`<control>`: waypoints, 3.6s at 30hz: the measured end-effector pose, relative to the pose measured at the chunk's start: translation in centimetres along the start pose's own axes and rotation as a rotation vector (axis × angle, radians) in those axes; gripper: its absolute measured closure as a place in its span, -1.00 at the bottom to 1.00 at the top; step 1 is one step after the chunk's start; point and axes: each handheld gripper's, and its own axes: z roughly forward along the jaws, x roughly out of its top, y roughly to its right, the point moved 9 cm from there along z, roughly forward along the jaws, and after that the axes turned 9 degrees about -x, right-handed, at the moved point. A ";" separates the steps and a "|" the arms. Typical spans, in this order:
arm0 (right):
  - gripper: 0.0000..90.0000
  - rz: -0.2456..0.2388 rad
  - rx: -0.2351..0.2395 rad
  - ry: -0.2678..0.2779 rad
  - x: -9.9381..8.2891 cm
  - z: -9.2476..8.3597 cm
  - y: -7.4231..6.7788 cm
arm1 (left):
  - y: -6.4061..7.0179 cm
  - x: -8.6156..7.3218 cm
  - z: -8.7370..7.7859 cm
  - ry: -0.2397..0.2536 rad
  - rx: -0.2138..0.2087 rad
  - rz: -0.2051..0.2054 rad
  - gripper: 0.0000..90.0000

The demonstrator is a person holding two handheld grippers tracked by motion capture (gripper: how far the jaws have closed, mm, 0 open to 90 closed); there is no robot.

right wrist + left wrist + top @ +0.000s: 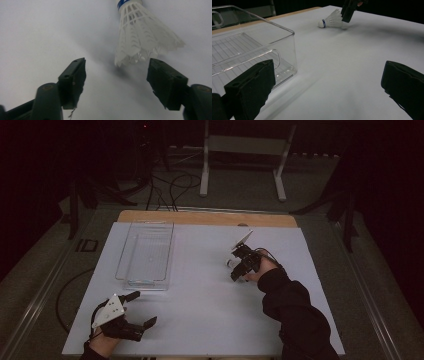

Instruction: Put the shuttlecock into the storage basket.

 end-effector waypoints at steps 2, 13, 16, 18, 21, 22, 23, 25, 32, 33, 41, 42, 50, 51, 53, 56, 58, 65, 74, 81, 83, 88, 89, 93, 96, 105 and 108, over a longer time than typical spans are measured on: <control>-0.17 -0.002 -0.002 -0.004 0.0 0.2 -0.1 | 0.0 0.0 0.0 0.001 -0.001 -0.001 -1.00; 0.01 0.001 -0.021 0.001 0.5 0.9 0.1 | 0.0 0.0 0.0 0.000 -0.003 0.001 -1.00; 0.02 0.010 -0.024 0.006 0.8 1.1 0.2 | 0.0 -0.1 0.0 -0.002 -0.004 0.001 -1.00; 0.08 0.013 -0.024 0.008 1.0 1.2 0.3 | 0.0 -0.1 0.0 -0.001 -0.004 0.000 -1.00; 0.17 0.011 -0.022 0.007 1.1 1.4 0.2 | 0.0 -0.1 0.0 -0.003 -0.006 -0.002 -1.00; 0.17 0.011 -0.023 0.008 1.2 1.4 0.2 | 0.0 -0.2 0.0 -0.006 -0.006 -0.001 -1.00; 0.17 0.012 -0.027 0.008 1.3 1.5 0.2 | 0.0 -0.2 0.0 -0.007 -0.007 -0.001 -1.00; 0.18 0.014 -0.021 0.013 1.4 1.7 0.2 | 0.0 -0.2 0.0 -0.007 -0.006 -0.001 -1.00; 0.28 0.016 -0.008 -0.002 1.5 2.6 0.3 | 0.0 -0.2 0.1 -0.006 -0.010 -0.004 -1.00; 0.31 0.013 -0.002 0.001 1.5 2.7 0.3 | 0.0 -0.2 0.1 -0.006 -0.010 -0.004 -1.00; 0.64 0.002 0.010 -0.014 1.7 2.9 0.0 | 0.0 -0.2 0.1 -0.004 -0.011 -0.010 -1.00; 0.70 0.001 0.010 -0.016 1.7 2.9 0.0 | 0.0 -0.2 0.1 -0.005 -0.011 -0.009 -1.00; 0.98 -0.015 -0.004 -0.013 1.7 2.6 0.3 | 0.0 -0.2 0.1 -0.004 -0.011 -0.006 -1.00; 0.99 -0.024 -0.008 -0.012 1.7 2.5 0.3 | 0.0 -0.2 0.1 -0.004 -0.011 -0.005 -1.00; 0.99 -0.035 -0.006 -0.018 1.6 2.4 0.2 | 0.0 -0.2 0.1 -0.003 -0.011 -0.007 -1.00; 1.00 -0.061 -0.012 -0.025 1.5 2.0 0.4 | 0.0 -0.2 0.0 -0.001 -0.013 -0.007 -1.00; 1.00 -0.087 -0.024 -0.024 1.5 1.7 0.5 | 0.0 -0.2 0.0 -0.003 -0.014 -0.007 -1.00; 1.00 -0.145 -0.018 -0.042 0.7 0.9 0.6 | 0.1 -0.2 0.1 -0.006 -0.015 -0.003 -1.00; 1.00 -0.219 -0.040 -0.043 -0.5 0.3 1.2 | 0.1 -0.2 0.1 -0.009 -0.014 -0.003 -1.00; 1.00 -0.260 -0.037 -0.038 -1.2 -0.3 1.0 | 0.1 -0.2 0.1 -0.010 -0.013 -0.002 -1.00; 1.00 -0.275 -0.039 -0.037 -1.4 -0.4 0.9 | 0.1 -0.2 0.1 -0.011 -0.013 -0.002 -1.00; 1.00 -0.301 -0.028 -0.030 -1.8 -0.9 0.7 | 0.1 -0.2 0.2 -0.011 -0.014 -0.002 -1.00; 1.00 -0.309 -0.016 -0.030 -2.0 -1.1 0.6 | 0.1 -0.2 0.2 -0.012 -0.013 -0.002 -1.00; 1.00 -0.360 0.022 -0.040 -2.8 -1.4 0.1 | 0.2 -0.2 0.2 -0.014 -0.016 0.001 -1.00; 1.00 -0.389 0.039 -0.039 -3.3 -1.5 -0.2 | 0.2 -0.2 0.2 -0.015 -0.017 0.001 -1.00; 1.00 -0.465 0.105 -0.006 -4.5 -2.0 -1.3 | 0.2 -0.3 0.3 -0.028 -0.019 0.000 -1.00; 1.00 -0.495 0.119 0.018 -4.7 -2.3 -1.7 | 0.2 -0.4 0.3 -0.031 -0.018 0.002 -1.00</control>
